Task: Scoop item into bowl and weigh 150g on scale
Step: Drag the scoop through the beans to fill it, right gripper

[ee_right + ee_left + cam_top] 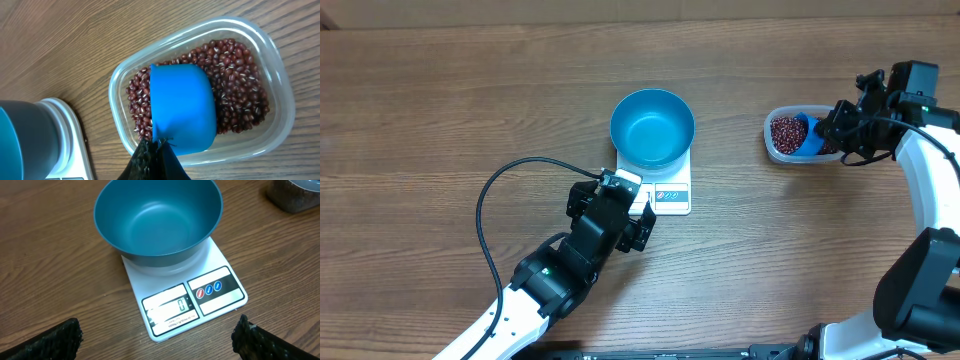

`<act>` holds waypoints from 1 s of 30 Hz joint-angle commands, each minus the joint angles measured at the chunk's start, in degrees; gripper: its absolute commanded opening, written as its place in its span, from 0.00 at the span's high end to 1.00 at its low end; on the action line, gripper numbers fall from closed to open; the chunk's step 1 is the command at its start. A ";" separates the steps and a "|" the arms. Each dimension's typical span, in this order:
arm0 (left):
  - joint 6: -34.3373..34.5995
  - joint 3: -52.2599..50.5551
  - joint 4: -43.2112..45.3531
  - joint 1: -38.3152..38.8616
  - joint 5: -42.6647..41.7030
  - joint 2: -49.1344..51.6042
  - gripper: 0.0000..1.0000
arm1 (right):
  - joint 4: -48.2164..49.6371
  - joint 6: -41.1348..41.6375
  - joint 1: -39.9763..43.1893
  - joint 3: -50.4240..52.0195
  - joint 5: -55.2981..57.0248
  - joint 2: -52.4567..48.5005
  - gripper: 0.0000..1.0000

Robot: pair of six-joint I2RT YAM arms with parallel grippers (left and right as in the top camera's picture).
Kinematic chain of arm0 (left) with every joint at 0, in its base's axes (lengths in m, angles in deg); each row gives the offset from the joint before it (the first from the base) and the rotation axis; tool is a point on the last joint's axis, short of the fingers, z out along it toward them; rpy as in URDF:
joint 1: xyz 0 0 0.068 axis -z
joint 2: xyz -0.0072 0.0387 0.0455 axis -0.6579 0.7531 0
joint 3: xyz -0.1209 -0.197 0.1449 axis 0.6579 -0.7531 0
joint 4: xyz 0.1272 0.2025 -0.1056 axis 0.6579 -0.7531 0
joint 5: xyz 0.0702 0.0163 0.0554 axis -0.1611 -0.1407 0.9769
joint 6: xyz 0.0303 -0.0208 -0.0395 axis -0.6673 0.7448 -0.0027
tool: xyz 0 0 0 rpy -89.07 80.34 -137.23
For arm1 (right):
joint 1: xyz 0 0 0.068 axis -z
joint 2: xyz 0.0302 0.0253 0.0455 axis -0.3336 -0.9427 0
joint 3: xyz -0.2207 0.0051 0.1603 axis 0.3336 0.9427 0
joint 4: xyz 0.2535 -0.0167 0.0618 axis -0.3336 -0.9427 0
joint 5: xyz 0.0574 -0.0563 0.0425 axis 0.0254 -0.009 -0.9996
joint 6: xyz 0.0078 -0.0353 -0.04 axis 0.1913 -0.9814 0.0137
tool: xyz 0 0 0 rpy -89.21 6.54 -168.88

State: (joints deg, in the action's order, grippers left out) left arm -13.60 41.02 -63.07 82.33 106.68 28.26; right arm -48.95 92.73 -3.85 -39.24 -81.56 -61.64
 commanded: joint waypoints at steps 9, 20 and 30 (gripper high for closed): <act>-1.09 -0.46 0.04 -0.35 1.01 0.33 0.00 | -1.81 2.80 0.24 -0.17 -2.05 -4.39 0.96; -1.09 -0.46 0.04 -0.35 1.01 0.33 0.00 | -4.39 4.31 0.26 -0.17 -3.58 -4.39 0.96; -1.11 -0.46 0.04 -0.35 1.01 0.33 0.00 | -4.66 5.81 3.45 -0.17 -8.76 -4.39 0.96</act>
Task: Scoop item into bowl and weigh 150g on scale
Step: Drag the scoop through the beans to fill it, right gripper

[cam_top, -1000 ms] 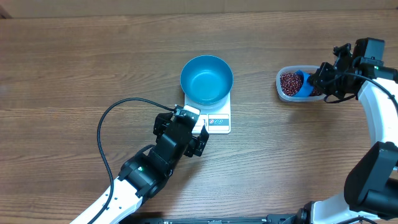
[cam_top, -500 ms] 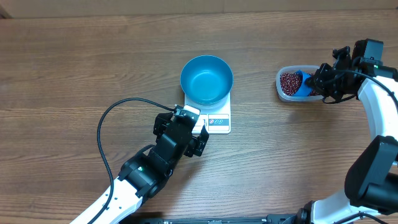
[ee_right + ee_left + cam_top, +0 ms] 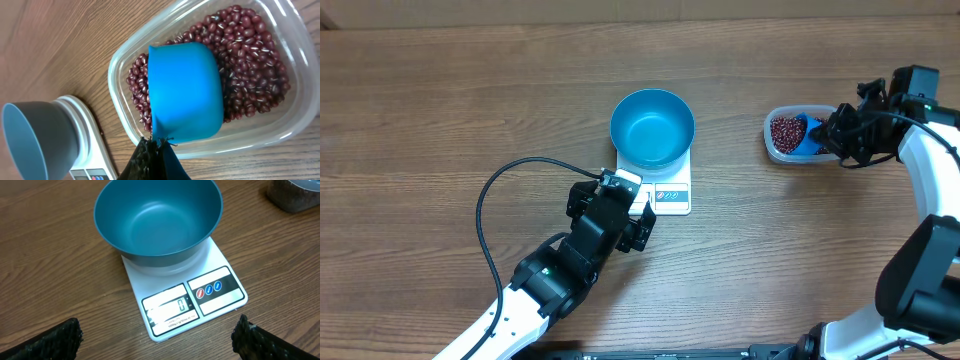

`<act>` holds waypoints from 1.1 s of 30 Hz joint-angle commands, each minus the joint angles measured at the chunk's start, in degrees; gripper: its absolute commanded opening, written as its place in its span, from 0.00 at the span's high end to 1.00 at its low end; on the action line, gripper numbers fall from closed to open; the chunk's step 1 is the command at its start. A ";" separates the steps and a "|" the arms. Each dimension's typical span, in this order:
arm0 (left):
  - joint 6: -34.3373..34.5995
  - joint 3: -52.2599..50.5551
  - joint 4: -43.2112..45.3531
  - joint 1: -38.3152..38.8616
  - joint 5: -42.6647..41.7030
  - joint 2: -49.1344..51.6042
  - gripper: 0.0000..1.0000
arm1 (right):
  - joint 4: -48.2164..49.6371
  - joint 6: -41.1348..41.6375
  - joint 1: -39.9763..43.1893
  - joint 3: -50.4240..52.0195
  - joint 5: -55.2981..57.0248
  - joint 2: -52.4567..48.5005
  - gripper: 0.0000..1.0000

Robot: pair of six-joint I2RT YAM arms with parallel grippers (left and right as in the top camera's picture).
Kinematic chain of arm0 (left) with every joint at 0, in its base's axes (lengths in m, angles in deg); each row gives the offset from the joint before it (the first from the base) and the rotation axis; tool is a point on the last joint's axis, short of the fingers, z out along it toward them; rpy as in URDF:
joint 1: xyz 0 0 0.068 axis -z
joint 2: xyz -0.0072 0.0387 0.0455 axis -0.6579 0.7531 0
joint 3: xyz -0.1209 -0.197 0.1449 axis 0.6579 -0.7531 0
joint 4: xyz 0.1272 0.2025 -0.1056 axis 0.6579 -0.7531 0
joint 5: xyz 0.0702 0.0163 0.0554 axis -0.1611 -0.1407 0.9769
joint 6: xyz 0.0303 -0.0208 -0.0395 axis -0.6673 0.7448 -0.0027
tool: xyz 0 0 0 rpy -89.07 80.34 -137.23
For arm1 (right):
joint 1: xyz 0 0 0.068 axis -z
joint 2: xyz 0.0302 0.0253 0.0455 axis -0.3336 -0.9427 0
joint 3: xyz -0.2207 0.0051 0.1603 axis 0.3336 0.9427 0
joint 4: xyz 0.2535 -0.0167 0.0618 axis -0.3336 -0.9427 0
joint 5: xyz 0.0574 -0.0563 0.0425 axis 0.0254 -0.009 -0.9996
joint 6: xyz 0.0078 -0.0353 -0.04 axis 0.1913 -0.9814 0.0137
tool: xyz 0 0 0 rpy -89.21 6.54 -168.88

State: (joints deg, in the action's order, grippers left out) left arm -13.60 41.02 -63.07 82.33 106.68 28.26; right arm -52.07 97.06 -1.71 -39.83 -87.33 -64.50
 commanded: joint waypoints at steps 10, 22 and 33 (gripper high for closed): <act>-1.11 -0.46 0.04 -0.35 1.01 0.33 0.00 | -2.58 1.49 2.97 0.42 -5.53 -1.55 0.96; -1.11 -0.46 0.04 -0.35 1.01 0.33 0.00 | -2.78 3.85 2.97 0.42 -7.45 -1.55 0.96; -1.09 -0.46 0.04 -0.35 1.01 0.33 0.01 | -2.05 5.42 2.97 0.42 -8.48 -1.55 0.96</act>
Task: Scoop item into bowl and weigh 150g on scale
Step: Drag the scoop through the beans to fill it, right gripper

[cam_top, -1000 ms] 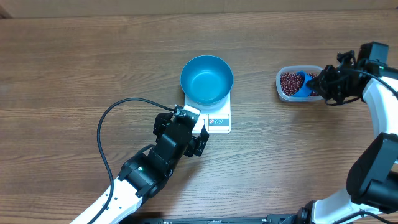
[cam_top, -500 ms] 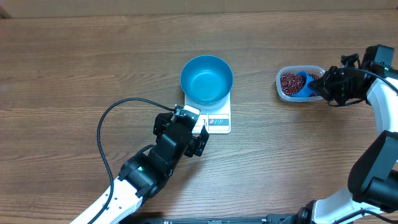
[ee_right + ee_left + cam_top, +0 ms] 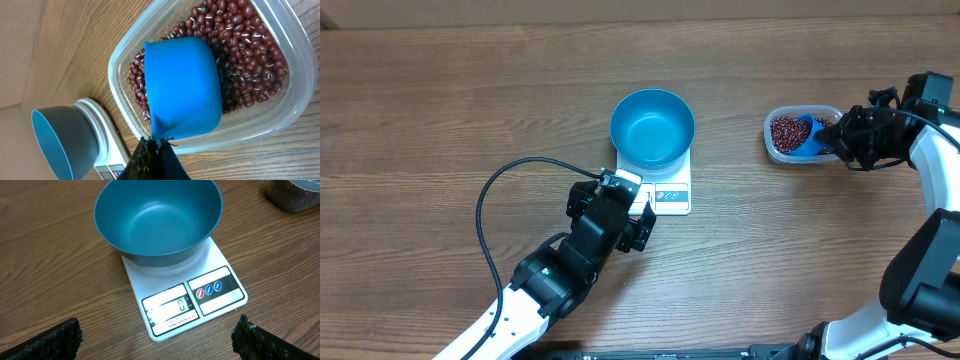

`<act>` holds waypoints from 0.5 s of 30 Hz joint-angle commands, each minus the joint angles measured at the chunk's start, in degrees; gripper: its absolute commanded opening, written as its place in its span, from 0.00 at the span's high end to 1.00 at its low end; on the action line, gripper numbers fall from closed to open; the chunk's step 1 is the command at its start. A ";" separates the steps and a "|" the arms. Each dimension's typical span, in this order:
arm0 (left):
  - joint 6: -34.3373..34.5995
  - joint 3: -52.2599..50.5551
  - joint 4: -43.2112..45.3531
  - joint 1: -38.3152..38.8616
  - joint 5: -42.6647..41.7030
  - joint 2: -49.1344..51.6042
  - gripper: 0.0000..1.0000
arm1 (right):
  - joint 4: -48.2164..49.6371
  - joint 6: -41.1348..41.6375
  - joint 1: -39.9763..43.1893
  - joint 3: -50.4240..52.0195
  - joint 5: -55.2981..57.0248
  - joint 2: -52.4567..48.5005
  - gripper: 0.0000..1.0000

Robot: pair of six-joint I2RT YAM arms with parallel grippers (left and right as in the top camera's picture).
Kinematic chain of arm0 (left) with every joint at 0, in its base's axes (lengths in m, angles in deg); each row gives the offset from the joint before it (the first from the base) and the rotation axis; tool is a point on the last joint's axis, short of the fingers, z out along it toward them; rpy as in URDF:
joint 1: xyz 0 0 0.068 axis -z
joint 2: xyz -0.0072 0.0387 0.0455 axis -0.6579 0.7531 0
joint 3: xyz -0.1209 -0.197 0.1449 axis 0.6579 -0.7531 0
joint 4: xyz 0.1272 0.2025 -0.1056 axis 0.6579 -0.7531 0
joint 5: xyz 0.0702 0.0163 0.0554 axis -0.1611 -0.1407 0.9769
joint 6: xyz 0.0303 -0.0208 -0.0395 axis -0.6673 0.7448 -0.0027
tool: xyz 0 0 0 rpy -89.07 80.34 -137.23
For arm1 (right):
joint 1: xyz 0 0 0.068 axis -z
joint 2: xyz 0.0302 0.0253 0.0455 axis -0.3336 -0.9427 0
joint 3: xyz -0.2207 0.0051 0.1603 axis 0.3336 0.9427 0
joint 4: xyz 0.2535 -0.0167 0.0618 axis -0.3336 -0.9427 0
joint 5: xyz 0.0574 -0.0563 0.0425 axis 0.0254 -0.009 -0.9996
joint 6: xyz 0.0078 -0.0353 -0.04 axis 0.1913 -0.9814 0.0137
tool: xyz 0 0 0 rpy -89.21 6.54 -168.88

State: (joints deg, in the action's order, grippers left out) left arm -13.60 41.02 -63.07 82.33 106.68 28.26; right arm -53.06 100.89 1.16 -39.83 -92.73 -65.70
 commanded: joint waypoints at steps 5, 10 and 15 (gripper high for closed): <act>-1.09 -0.46 0.04 -0.35 1.01 0.33 0.00 | -0.28 1.75 0.13 0.42 -3.10 -0.35 0.96; -1.09 -0.46 0.04 -0.35 1.01 0.33 0.01 | 0.22 1.77 0.33 0.42 -3.10 -0.35 0.96; -1.11 -0.46 0.02 -0.35 1.01 0.33 0.00 | 0.20 1.64 1.99 0.42 -5.03 -0.35 0.96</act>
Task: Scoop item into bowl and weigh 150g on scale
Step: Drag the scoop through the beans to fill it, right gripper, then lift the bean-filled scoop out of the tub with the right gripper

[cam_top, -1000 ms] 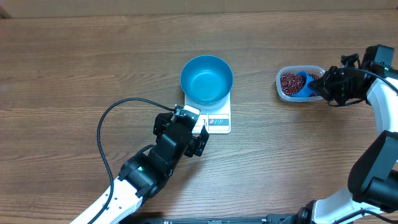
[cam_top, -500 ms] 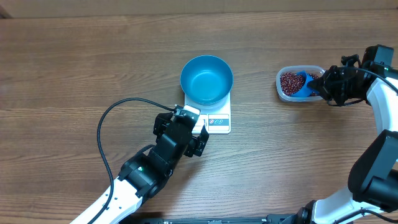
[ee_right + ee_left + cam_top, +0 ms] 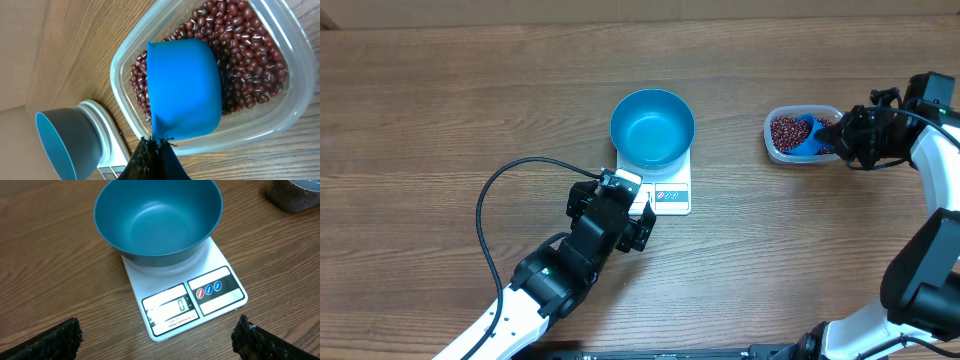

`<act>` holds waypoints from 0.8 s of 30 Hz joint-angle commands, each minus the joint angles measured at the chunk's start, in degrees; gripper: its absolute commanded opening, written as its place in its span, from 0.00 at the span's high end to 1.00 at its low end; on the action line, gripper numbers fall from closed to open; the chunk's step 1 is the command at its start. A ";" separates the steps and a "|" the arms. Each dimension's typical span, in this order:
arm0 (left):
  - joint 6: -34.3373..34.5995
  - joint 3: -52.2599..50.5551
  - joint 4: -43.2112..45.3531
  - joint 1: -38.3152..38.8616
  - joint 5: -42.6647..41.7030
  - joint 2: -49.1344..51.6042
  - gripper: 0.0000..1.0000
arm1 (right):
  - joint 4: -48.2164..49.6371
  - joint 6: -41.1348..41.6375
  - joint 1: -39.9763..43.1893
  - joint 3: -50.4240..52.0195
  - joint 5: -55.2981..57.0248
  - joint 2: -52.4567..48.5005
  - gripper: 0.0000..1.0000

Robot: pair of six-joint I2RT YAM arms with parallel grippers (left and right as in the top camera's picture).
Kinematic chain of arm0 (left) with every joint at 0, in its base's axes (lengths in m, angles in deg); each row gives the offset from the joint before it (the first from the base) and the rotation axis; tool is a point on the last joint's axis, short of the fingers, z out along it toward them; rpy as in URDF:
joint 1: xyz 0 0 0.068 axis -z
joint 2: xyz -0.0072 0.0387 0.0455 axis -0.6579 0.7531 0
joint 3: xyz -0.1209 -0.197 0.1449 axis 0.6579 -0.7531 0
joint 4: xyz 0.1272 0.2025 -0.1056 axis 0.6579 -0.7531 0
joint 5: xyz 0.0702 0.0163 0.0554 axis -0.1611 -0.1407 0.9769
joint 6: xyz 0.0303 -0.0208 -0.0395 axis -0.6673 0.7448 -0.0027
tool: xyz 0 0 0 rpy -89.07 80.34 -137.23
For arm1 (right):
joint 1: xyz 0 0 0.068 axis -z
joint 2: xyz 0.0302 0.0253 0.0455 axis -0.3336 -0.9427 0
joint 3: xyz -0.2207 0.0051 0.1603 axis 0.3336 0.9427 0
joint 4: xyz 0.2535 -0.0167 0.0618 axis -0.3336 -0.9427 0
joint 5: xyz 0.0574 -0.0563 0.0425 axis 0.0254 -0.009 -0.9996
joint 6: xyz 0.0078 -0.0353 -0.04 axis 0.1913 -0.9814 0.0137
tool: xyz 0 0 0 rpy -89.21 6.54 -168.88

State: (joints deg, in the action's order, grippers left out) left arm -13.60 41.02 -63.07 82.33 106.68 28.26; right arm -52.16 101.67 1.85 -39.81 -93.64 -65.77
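Note:
An empty blue bowl (image 3: 653,128) stands on the white scale (image 3: 669,195) at the table's middle; the left wrist view shows the bowl (image 3: 158,220) and the scale (image 3: 190,302) close up. My left gripper (image 3: 159,339) is open just in front of the scale, nothing between its fingers. At the right, a clear tub of red beans (image 3: 798,134) holds a blue scoop (image 3: 184,90), its back turned to the camera and dipped in the beans (image 3: 250,75). My right gripper (image 3: 156,144) is shut on the scoop's handle.
A black cable (image 3: 505,185) loops over the table left of my left arm. The scale's display (image 3: 169,309) and its buttons (image 3: 208,288) face my left wrist. Bare wooden tabletop (image 3: 470,90) lies around.
The right wrist view shifted very slightly; the scoop sits in the beans as before. My left arm, the bowl and the scale have not moved.
My right gripper held the blue scoop in the bean tub throughout. The wrist has tilted between moments, so the tub appears more slanted and more of the bowl and scale shows. My left gripper stayed open in front of the scale.

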 commanded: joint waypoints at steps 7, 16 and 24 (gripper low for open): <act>-1.11 -0.46 0.04 -0.35 1.01 0.33 0.00 | -1.88 -1.36 4.66 0.39 -7.10 -0.28 0.96; -1.11 -0.46 0.02 -0.35 1.01 0.33 0.00 | -4.04 -4.72 7.56 0.39 -9.18 -0.28 0.96; -1.11 -0.46 0.02 -0.35 1.01 0.33 0.01 | -5.29 -6.58 9.66 0.39 -10.54 -0.28 0.96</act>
State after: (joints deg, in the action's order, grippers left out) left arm -13.60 41.02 -63.07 82.33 106.68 28.26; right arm -56.25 96.78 10.40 -39.81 -103.76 -66.08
